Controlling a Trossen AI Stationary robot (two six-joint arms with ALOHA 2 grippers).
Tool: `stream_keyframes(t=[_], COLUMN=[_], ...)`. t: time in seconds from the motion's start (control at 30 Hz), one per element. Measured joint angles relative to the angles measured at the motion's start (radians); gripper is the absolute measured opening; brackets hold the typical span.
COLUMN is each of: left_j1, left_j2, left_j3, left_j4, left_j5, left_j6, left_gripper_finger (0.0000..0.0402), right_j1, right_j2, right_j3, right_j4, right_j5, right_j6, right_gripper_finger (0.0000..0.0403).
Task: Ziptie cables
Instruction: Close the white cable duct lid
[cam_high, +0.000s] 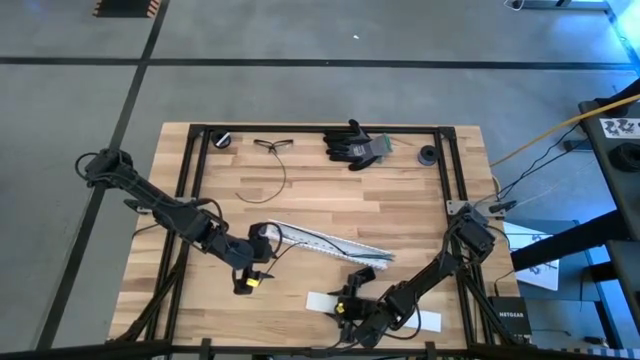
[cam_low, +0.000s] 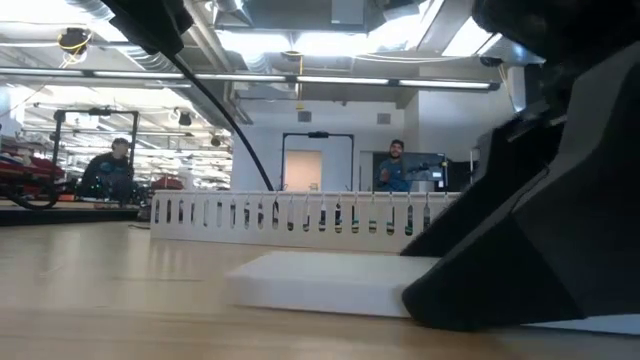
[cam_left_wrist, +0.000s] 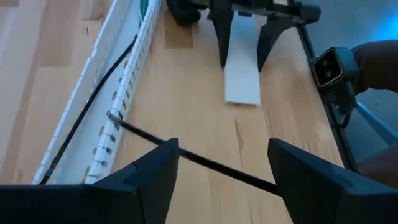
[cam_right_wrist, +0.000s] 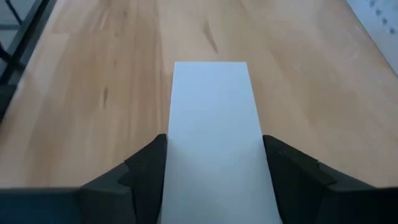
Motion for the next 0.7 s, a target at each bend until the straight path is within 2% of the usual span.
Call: stream_keyframes(t=[0.13, 0.33, 0.5, 0.7], left_j1=[0.007, 0.048, 0.127, 0.239], left_j2=[0.000, 0.023, 0.097, 0.231], left_j3=[0.000, 0.000, 0.000, 0.000], left_j4=[0.061, 0.193, 0.287, 0.428], left_j5=[-0.001, -0.007, -0.008, 0.105], left_j6=[0.060, 0.180, 0.304, 0.423], left_gripper_finger=[0.0230, 0.0230, 0.0230, 0.0239], right_j1=[-0.001, 0.000, 0.001, 0.001], right_j2=[-0.016, -0.025, -0.026, -0.027], right_j3=[0.063, 0.166, 0.185, 0.185], right_j4=[-0.079, -0.240, -0.240, -0.232], right_j5=[-0.008, 0.009, 0.016, 0.014], right_j6=[-0.064, -0.066, -0.042, 0.013], right_gripper_finger=[0.0212, 0.0214, 0.0214, 0.0216])
